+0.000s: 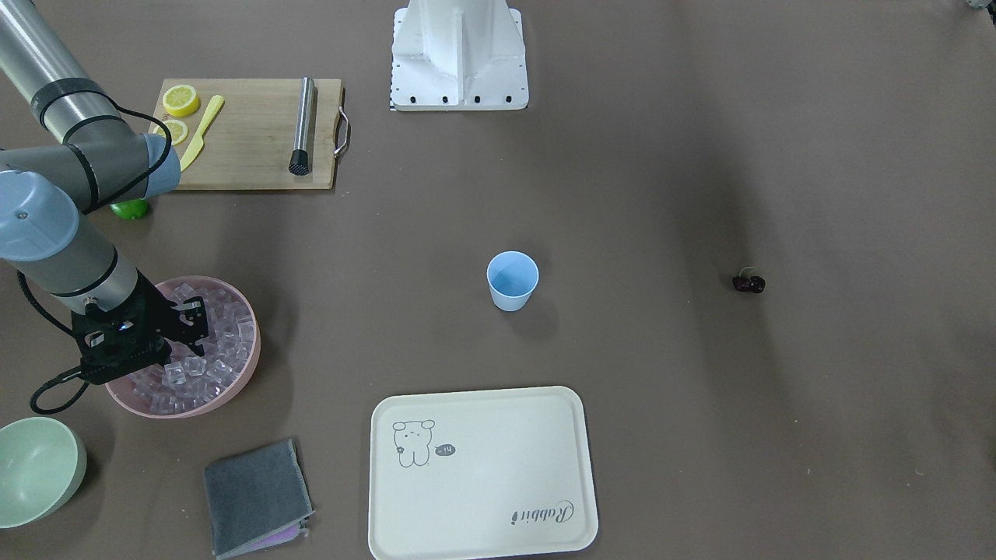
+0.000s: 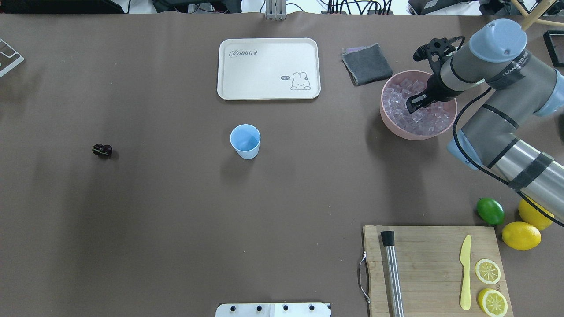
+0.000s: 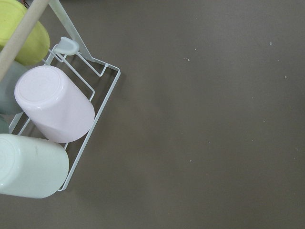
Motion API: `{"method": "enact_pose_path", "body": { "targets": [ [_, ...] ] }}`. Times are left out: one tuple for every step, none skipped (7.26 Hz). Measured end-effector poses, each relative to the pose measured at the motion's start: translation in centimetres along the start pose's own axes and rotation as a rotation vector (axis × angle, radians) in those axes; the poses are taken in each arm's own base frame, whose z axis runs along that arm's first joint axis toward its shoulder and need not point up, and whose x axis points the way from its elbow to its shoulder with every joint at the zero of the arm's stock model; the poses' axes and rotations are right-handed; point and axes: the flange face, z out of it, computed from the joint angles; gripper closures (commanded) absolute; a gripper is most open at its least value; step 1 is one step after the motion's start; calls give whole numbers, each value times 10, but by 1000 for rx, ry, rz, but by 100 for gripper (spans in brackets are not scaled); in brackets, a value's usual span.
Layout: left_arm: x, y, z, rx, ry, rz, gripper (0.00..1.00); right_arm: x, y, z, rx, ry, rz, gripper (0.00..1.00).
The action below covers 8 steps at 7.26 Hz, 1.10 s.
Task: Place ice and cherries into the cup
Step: 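Close the right gripper on an ice cube and lift it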
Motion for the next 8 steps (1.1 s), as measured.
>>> {"method": "enact_pose_path", "body": {
  "targets": [
    [0,0,1,-1,0,-1,2,3,-2,-3,3,4,6,3],
    [-1,0,1,-2,0,-1,2,5,-4,-6,7,5,10,3],
    [-1,0,2,-3,0,-1,2,7,-5,-7,8,7,13,4],
    [-3,1,4,-3,0,-1,2,7,-7,-9,11,7,14,8],
    [-5,2,6,-2,1,1,2,5,-9,-10,14,6,13,12],
    [-7,3,7,-1,1,2,2,4,-11,-11,17,4,13,12],
    [-7,3,8,-1,1,2,2,1,-12,-11,19,2,15,12],
    [-7,3,8,-1,1,3,2,0,-13,-10,19,1,13,12]
  ]
}}
